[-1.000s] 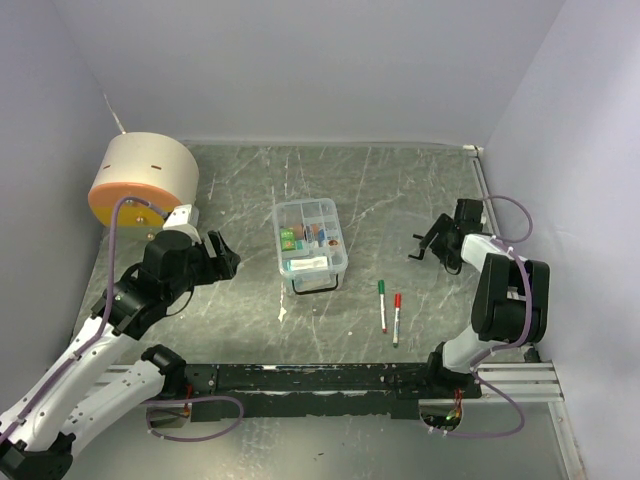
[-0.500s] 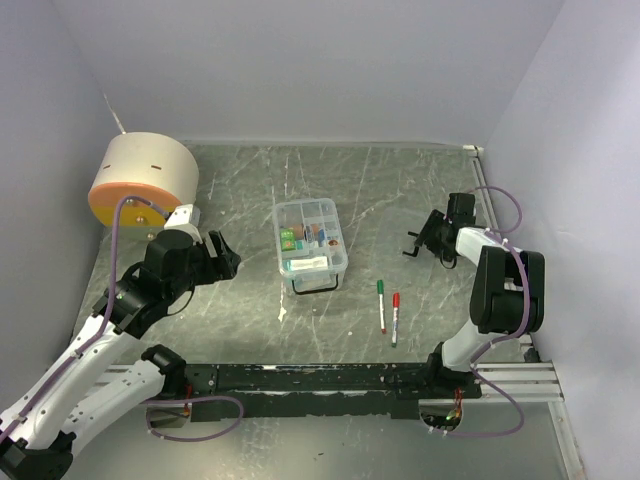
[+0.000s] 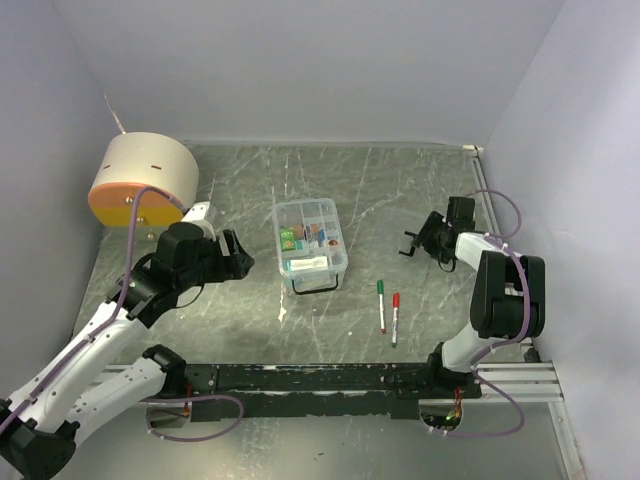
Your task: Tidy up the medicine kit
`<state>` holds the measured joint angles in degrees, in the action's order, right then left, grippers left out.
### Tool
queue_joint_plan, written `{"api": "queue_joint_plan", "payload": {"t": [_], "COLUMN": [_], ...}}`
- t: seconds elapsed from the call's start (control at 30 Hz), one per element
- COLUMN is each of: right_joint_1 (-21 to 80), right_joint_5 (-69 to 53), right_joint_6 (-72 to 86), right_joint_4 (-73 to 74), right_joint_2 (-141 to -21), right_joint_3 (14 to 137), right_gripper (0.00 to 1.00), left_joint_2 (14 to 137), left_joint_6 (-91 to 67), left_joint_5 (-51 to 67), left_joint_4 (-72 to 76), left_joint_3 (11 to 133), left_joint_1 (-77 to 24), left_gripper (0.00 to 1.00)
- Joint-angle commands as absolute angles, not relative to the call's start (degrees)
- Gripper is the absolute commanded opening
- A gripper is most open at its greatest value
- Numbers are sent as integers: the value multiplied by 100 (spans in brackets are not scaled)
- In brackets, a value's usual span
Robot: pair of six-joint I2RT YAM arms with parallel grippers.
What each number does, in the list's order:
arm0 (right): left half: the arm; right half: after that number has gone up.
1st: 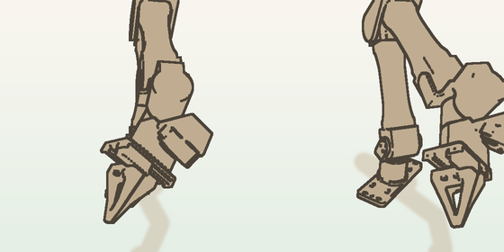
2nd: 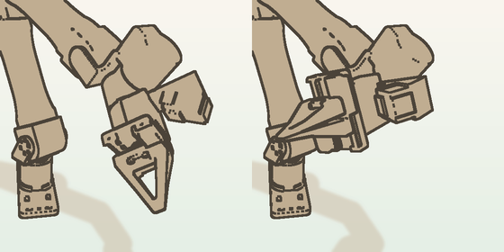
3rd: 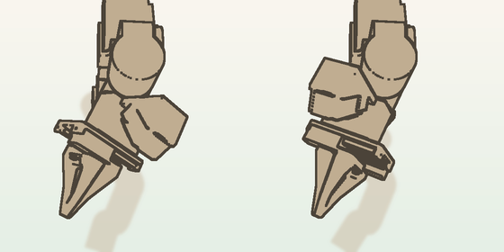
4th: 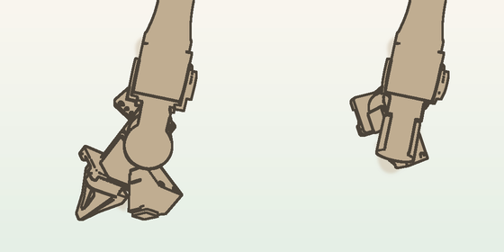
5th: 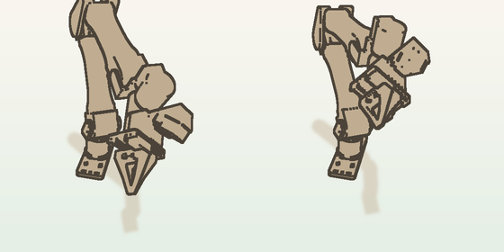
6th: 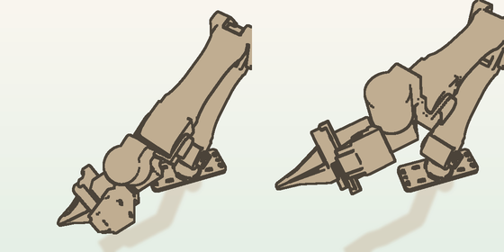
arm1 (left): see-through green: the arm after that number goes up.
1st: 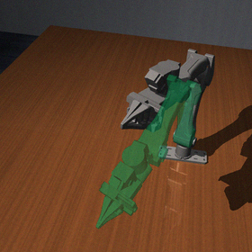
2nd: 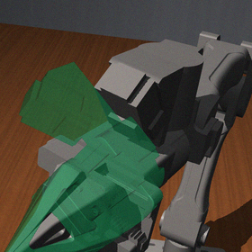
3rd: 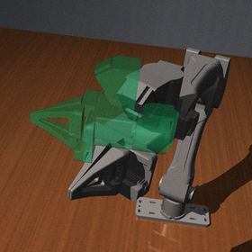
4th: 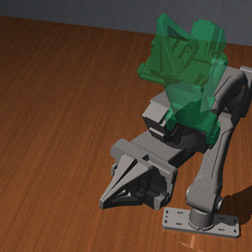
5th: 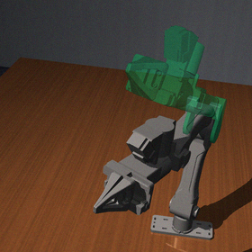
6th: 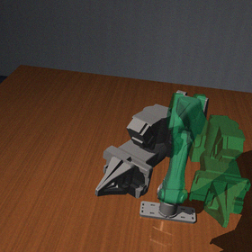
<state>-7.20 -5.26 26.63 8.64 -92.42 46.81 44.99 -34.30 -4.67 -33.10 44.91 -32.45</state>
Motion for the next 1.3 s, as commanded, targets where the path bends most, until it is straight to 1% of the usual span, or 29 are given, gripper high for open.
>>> {"api": "queue_joint_plan", "payload": {"t": [0.0,0.37,0.47,0.53,0.63,0.7,0.83,1.1,1.27], "right_joint_1": [-661,-659,-659,-584,-232,-68,-7,43,44], "right_joint_5": [-633,-863,-723,-701,-354,-140,150,263,305], "right_joint_6": [2823,2872,2719,2523,2260,2235,2276,2188,2177], "right_joint_4": [992,1094,1215,1350,1564,1647,1753,1873,1900], "right_joint_2": [-8970,-8273,-8403,-8613,-8823,-8933,-9157,-9688,-9913], "right_joint_3": [4544,4528,4613,4707,4859,4929,5044,5294,5348], "right_gripper": [54,55,61,66,73,75,75,62,64], "left_joint_2": [4778,5505,5647,5700,5734,5740,5729,5664,5635], "left_joint_6": [-3588,-3743,-3784,-3795,-3805,-3806,-3804,-3688,-3661], "left_joint_5": [153,753,775,745,714,722,729,776,749], "left_joint_4": [-2782,-2239,-2130,-2093,-2062,-2042,-2064,-2099,-2118], "left_joint_3": [4708,5009,5081,5113,5108,5087,5076,5120,5120], "left_joint_1": [-3249,-3301,-3333,-3361,-3374,-3383,-3384,-3392,-3401], "left_gripper": [85,84,84,84,84,84,84,84,84]}}
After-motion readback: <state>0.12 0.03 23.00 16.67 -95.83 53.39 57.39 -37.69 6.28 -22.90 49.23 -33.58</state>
